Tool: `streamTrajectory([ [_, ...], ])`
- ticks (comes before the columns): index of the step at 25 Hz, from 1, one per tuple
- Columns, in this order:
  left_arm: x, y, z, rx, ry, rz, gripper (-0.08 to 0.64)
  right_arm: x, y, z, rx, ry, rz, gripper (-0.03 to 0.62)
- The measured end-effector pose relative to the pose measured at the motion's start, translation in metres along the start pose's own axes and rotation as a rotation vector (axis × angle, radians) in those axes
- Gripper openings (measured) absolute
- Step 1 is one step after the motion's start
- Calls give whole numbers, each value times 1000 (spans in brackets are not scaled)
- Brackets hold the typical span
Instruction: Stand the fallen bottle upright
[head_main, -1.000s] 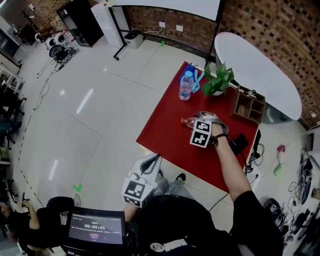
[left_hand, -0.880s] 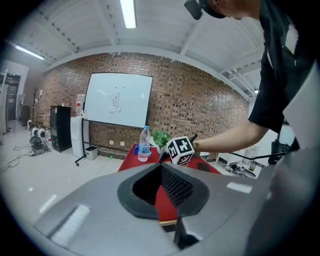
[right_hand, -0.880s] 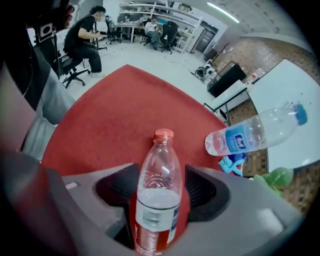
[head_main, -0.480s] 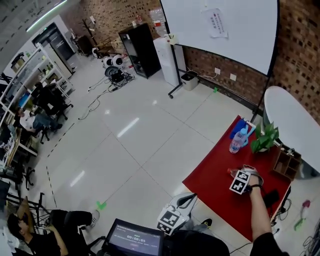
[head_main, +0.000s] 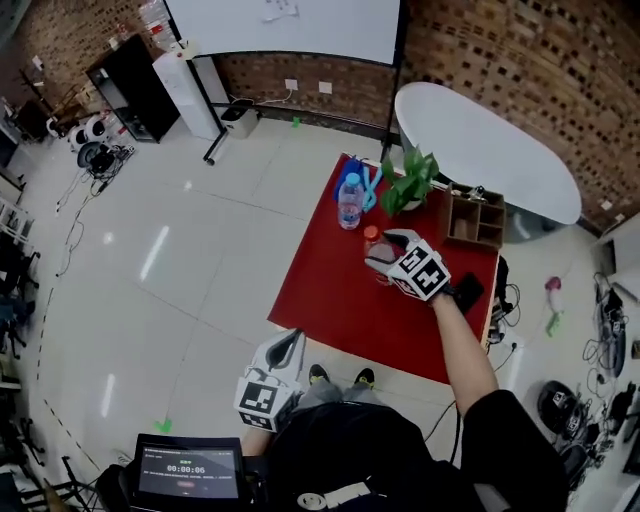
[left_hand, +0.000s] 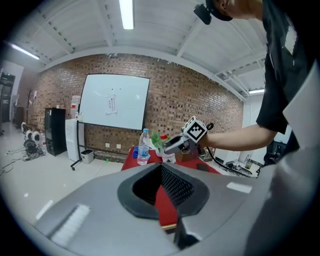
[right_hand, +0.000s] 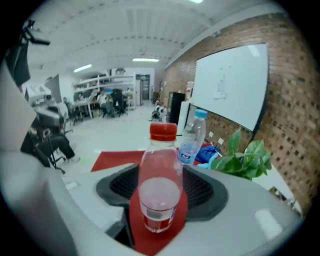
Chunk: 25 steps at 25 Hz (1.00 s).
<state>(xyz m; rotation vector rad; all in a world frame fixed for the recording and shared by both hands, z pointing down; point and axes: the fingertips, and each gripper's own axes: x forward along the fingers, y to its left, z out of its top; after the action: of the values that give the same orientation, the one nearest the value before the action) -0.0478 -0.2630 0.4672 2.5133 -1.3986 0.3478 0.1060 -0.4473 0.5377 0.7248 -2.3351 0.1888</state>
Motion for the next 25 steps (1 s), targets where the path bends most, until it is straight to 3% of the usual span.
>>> streamTrajectory([
  [4,15,-17,-5,8,3,-48,6,-24,-16,-13,152,-117,-36,276],
  [17,21,-32,0,20,-12,-69,6,-31,-2,-29,160,-94,-52,275],
  [21,21,-40,-2,17,-8,-64,6,-46,0,-13,255,-214,3,275],
  [25,31,-49,2,32,-15,-71,6,-78,-1,0,273,-311,7,275],
])
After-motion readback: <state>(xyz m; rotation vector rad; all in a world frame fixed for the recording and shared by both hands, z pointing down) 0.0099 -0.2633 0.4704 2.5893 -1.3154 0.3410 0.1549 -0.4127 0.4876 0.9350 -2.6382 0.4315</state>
